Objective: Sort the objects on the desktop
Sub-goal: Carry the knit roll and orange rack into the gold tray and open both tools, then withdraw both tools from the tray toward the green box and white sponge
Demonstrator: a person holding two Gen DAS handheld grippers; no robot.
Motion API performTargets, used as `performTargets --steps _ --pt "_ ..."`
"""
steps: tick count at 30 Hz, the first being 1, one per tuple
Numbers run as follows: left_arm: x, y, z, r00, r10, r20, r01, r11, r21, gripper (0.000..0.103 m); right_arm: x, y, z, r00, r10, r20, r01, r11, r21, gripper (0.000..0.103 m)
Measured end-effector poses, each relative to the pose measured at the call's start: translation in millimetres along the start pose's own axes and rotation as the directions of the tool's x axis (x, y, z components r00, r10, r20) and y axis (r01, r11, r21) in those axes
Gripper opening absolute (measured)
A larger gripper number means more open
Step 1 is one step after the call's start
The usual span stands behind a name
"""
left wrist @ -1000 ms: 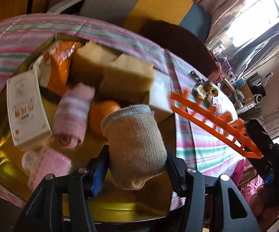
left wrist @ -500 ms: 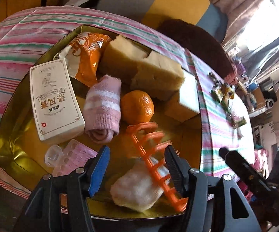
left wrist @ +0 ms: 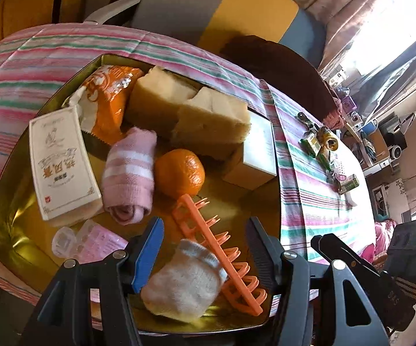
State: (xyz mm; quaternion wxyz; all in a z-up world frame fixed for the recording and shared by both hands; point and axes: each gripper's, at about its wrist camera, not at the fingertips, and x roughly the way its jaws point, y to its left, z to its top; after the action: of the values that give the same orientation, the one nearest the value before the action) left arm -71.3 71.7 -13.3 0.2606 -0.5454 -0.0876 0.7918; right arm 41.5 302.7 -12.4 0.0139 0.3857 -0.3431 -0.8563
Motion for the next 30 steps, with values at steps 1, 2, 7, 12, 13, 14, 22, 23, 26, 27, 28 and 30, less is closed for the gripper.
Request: performTargets --steps 1,2,7,12,13,14,22,23,26,27,28,30 --pt "-1 -2 1 1.0 0.007 0.01 -0.007 1.0 0.012 0.06 -2 -5 1 1.0 -0.006 0.007 0.006 1.0 0.01 0.062" --pt "-2 -5 3 1.0 0.013 0.021 -0.013 1.0 0.023 0.06 -4 -9 2 1.0 -0.009 0.013 0.009 1.0 0.02 0.063" --pt "-2 -11 14 0.998 0.019 0.06 -0.018 1.0 -0.005 0.06 -12 -34 8 0.999 -0.026 0.03 0.024 0.997 0.071 0.064" --pt "-1 -24 22 0.996 0.019 0.091 -0.014 0.998 -0.055 0.061 -21 -59 12 0.996 -0.073 0.047 0.069 0.993 0.091 0.064" --pt "0 -29 24 0.995 0.018 0.095 -0.013 0.999 -0.05 0.061 -22 -62 12 0.995 -0.087 0.05 0.082 0.993 0.089 0.064" --pt "1 -36 25 0.995 0.017 0.099 -0.013 0.999 -0.039 0.061 -23 -68 13 0.993 -0.102 0.054 0.097 0.991 0.089 0.064" --pt "18 -107 31 0.992 0.061 0.106 -0.077 0.985 0.157 0.061 -43 -112 26 0.979 -0.175 0.106 0.16 0.977 0.139 0.064" --pt "22 -117 30 0.993 0.07 0.099 -0.087 0.979 0.185 0.061 -49 -119 29 0.975 -0.19 0.117 0.171 0.973 0.152 0.064" --pt "40 -146 26 0.994 0.094 0.062 -0.107 0.963 0.245 0.061 -61 -137 36 0.965 -0.224 0.137 0.198 0.963 0.181 0.064" --pt "47 -154 25 0.994 0.101 0.045 -0.109 0.96 0.257 0.061 -66 -144 38 0.961 -0.236 0.146 0.207 0.959 0.191 0.064" --pt "54 -160 23 0.994 0.103 0.029 -0.107 0.958 0.267 0.061 -69 -149 39 0.957 -0.248 0.151 0.216 0.956 0.199 0.064" --pt "69 -174 17 0.993 0.114 -0.002 -0.108 0.948 0.299 0.061 -75 -162 42 0.947 -0.278 0.161 0.241 0.946 0.216 0.064"
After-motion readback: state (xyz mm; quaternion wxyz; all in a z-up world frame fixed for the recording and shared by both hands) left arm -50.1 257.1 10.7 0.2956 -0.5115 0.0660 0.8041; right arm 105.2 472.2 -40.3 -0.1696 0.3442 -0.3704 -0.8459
